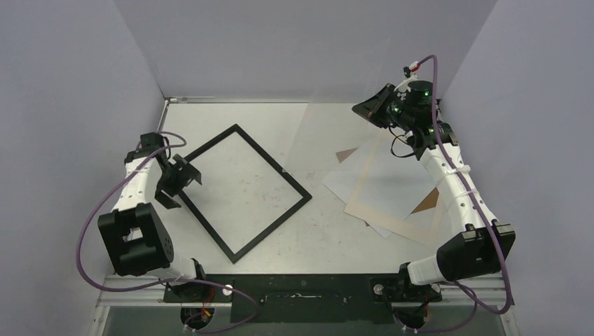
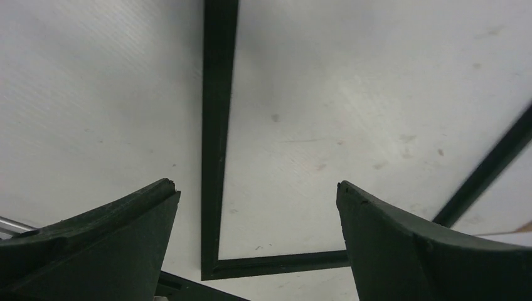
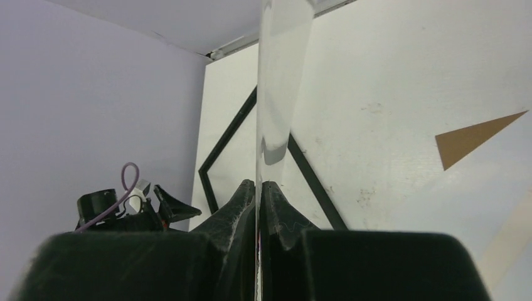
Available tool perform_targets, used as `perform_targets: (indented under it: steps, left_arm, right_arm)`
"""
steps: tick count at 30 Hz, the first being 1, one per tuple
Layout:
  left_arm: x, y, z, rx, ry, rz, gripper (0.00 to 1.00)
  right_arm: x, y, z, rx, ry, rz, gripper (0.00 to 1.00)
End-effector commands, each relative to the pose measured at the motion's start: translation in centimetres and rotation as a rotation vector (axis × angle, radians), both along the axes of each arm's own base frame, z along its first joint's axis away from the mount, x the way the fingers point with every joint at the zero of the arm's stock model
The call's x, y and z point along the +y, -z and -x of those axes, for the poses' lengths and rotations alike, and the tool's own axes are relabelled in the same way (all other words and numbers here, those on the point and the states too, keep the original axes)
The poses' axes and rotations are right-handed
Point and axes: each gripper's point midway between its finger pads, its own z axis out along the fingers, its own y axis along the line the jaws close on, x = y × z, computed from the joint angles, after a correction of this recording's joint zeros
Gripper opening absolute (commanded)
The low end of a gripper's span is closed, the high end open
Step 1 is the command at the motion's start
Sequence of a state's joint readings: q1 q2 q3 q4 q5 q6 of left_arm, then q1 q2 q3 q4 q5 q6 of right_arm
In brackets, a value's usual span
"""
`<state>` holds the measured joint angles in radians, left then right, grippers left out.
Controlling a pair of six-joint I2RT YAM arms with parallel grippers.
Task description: Put the photo into the frame
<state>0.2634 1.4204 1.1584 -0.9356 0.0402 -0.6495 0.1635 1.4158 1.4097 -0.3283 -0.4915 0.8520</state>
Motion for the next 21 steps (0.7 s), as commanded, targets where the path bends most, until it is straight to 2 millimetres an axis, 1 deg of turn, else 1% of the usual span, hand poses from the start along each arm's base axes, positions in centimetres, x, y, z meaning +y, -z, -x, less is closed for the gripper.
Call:
perform_targets:
  steps: [1,3,5,7,9,11,14,15,17,18,21]
  left_arm:
    - [1.7,4.2,1.9,0.154,-0.046,-0.046,0.96]
    - [1.8,5.4,1.3,0.144,-0.044,-0.026,0.86]
    - [2.2,6.5,1.5,0.179,-0.046,-0.043,0.76]
    - [2.3,7.5,1.7,0.208,-0.048,-0.041,0.72]
    - [2.0,8.5,1.1,0.192,-0.032,-0.016,0.65]
    - [1.8,9.4,0.5,0.177,-0.025,0.001,0.61]
    - [1.3,10.7,-0.5,0.143,-0.006,0.03,0.49]
    - [1.2,11.0,-0.6,0.142,0.001,0.037,0.46]
    - [1.0,11.3,-1.2,0.128,0.031,0.054,0.44]
    - [0.7,11.5,-1.5,0.127,0.053,0.07,0.41]
    - [0.4,11.5,-2.6,0.106,0.1,0.096,0.27]
  right_arm:
    - [-1.3,-3.5,1.2,-0.073,0.026,0.097,0.0]
    - [-1.3,-4.0,1.4,-0.07,0.024,0.094,0.0]
    - [-1.3,-4.5,1.7,-0.068,0.024,0.094,0.0]
    - [-1.4,-4.9,2.0,-0.072,0.025,0.095,0.0]
    - [-1.5,-5.1,2.2,-0.073,0.024,0.096,0.0]
    - [-1.5,-5.2,2.3,-0.071,0.023,0.098,0.0]
    - [-1.4,-5.5,2.2,-0.081,0.021,0.089,0.0]
    - [-1.4,-5.8,2.2,-0.092,0.025,0.081,0.0]
    - [-1.2,-6.7,2.2,-0.124,0.026,0.053,0.0]
    - [-1.1,-7.1,2.1,-0.134,0.024,0.043,0.0]
    - [-1.0,-7.0,1.9,-0.129,0.021,0.035,0.0]
